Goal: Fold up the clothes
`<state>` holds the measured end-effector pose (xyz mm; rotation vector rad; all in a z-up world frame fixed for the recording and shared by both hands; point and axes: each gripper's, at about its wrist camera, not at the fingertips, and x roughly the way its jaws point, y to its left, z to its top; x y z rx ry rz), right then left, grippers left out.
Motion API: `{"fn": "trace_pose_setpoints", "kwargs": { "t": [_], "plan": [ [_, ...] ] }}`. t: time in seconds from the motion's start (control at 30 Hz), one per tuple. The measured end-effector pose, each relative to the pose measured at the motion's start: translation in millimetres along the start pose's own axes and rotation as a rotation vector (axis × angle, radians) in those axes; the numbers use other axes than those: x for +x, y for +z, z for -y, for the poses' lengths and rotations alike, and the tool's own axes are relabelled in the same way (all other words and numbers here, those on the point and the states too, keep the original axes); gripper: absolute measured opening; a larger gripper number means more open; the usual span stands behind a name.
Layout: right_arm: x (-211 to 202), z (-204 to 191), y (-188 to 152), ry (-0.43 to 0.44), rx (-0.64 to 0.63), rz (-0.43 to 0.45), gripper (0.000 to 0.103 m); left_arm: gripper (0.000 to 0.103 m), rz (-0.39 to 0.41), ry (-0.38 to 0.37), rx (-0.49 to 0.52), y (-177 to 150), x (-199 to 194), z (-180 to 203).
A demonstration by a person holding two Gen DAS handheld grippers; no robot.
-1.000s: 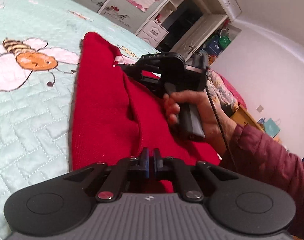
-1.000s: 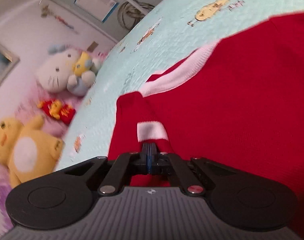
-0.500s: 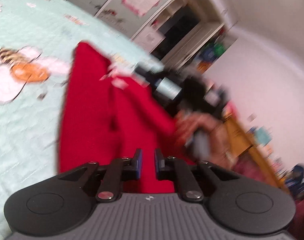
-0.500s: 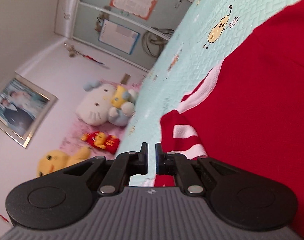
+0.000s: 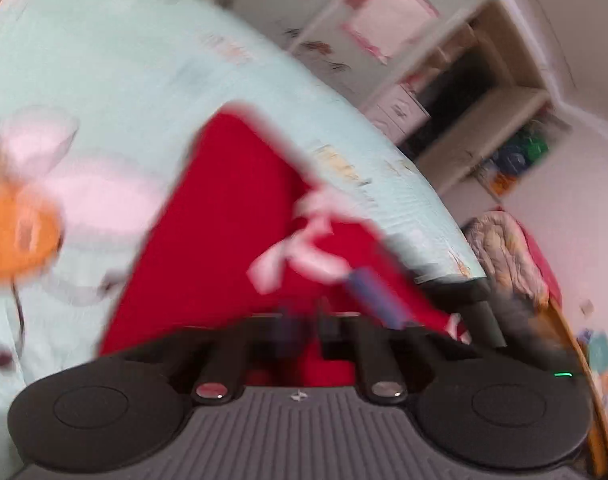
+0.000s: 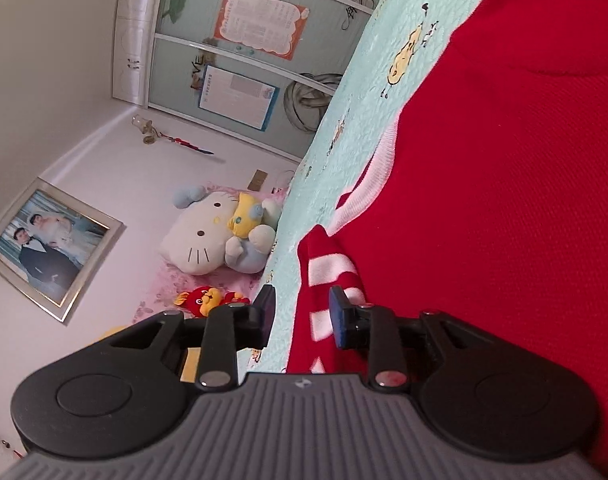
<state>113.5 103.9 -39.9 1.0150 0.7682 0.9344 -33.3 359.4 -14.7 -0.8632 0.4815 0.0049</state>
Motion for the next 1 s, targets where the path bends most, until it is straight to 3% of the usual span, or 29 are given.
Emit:
{"fn": "trace_pose_setpoints", "kwargs": {
  "t": [0.03,0.17,0.3,0.4,0.47,0.57,0.67,0.73,0.8,0.9,0.97,1.0],
  "plan": [
    [0,-1,0,0.002,-0.004,-0.003,0.03,0.004,-0.007,-0.033,-0.045,5,-3,-8],
    [0,-8,-1,-0.02,-0.037,-0.026,0.031,0.004,-0.005,-0.017,0.028,5,-5,-3],
    [-1,-49,2,-0.065,-0.195,-0.051,0.031,0.004,-0.006,-0.038,0.006,6,-6,-9],
    [24,-70,13,-0.162,-0.314,-0.111,0.031,0.004,-0.005,-0.035,0.01,3,-4,-5],
    [56,-58,23,-0.231,-0.3,-0.193,0.031,0.004,-0.005,-0.032,0.014,1,-3,-2],
    [89,-31,37,-0.275,-0.214,-0.254,0.0,0.004,-0.006,-0.029,0.018,1,-3,-1],
    [98,-16,48,-0.24,-0.106,-0.254,0.0,0.004,-0.006,-0.028,0.02,0,-4,-1],
    [91,-21,47,-0.221,-0.114,-0.224,0.003,0.004,-0.007,-0.029,0.018,0,-4,-1],
    [84,-27,46,-0.201,-0.125,-0.193,0.014,0.004,-0.009,-0.03,0.016,0,-4,-1],
    [72,-36,44,-0.171,-0.141,-0.147,0.017,0.004,-0.009,-0.029,0.017,1,-4,-1],
    [86,-33,44,-0.231,-0.162,-0.157,0.019,0.004,-0.01,-0.028,0.017,1,-4,-1],
    [95,-28,43,-0.273,-0.179,-0.172,0.003,0.004,-0.011,-0.027,0.017,1,-3,-1]
  ]
}}
